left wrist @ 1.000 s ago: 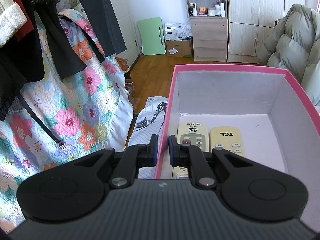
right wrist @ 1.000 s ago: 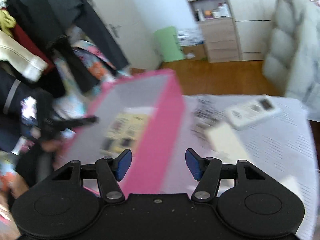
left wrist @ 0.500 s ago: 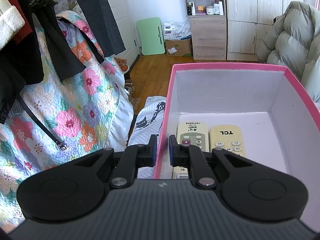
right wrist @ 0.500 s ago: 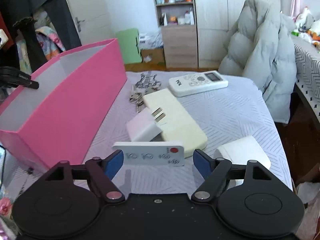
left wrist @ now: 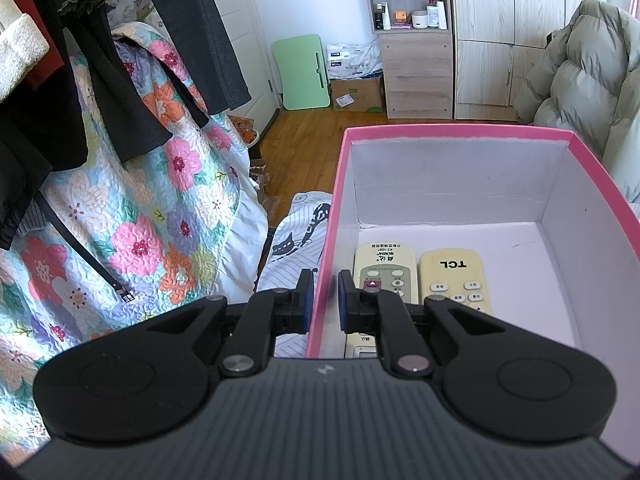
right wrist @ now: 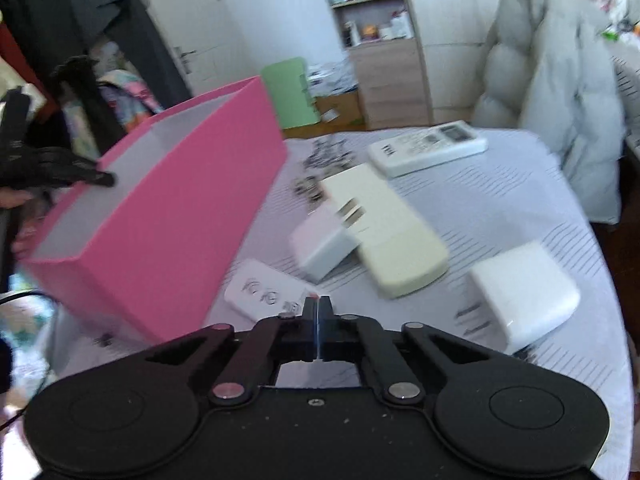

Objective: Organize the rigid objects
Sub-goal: 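Move the right gripper to the small white remote and grasp it, then carry the small white remote into the pink box and open the right gripper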

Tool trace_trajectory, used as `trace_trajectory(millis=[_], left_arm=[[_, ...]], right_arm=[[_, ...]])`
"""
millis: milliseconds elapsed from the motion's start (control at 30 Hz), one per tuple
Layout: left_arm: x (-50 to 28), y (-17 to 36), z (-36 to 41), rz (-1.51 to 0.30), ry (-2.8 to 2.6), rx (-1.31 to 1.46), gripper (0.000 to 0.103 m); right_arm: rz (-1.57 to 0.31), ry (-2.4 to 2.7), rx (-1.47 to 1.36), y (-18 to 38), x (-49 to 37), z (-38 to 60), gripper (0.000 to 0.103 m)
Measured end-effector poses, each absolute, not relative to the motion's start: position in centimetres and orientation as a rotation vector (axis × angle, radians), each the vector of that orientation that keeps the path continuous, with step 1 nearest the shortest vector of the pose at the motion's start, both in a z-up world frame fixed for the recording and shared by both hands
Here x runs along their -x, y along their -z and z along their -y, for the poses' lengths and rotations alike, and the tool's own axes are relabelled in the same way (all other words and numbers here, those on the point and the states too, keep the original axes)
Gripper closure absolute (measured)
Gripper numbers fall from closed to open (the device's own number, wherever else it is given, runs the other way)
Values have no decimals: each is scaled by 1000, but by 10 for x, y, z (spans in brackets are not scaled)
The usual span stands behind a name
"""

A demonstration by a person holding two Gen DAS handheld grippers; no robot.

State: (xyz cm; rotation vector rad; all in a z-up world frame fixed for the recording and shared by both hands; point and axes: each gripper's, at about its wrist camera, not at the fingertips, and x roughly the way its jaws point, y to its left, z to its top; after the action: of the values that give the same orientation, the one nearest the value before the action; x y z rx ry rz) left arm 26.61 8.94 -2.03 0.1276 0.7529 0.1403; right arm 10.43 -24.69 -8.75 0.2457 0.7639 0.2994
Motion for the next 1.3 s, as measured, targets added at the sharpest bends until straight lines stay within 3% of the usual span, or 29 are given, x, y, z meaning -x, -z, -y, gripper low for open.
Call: trace_trajectory(millis=[167,233,267,533,600,700,733,800,1100,1300], left_arm=[[-266,20,-89,-753,-139,-129,92],[-266,20,-89,-753,-140,-129,92],[-266,20,-89,-753,-140,-129,92],[-266,20,-89,-754,-141,-131,92],[-266,20,-89,-754,-141,-130,92],[-266,20,-89,-754,-141,-130,92],[-266,20,-89,-753,-141,-133,92],[-266,20,-88,-753,-140,-130,92],[-266,20,-88,-754,-142,-132,92],[-266,20,-88,-754,-142,-132,92]], right_arm=[[-781,-369,-223,85,-95,239,99],[-756,-390,-126,82,-93,231,84],[-755,-412,-61,80,-95,225,69],[-749,-622,212,86,-135,197,64],[-771,-647,230,89,-147,195,49],[-803,-675,250,94,-157,190,42],[-802,-675,245,94,-158,190,42],[-801,-675,243,93,-156,188,57],[-647,-561,355,78,-108,176,57],[-521,-463,282,36,-98,185,57]])
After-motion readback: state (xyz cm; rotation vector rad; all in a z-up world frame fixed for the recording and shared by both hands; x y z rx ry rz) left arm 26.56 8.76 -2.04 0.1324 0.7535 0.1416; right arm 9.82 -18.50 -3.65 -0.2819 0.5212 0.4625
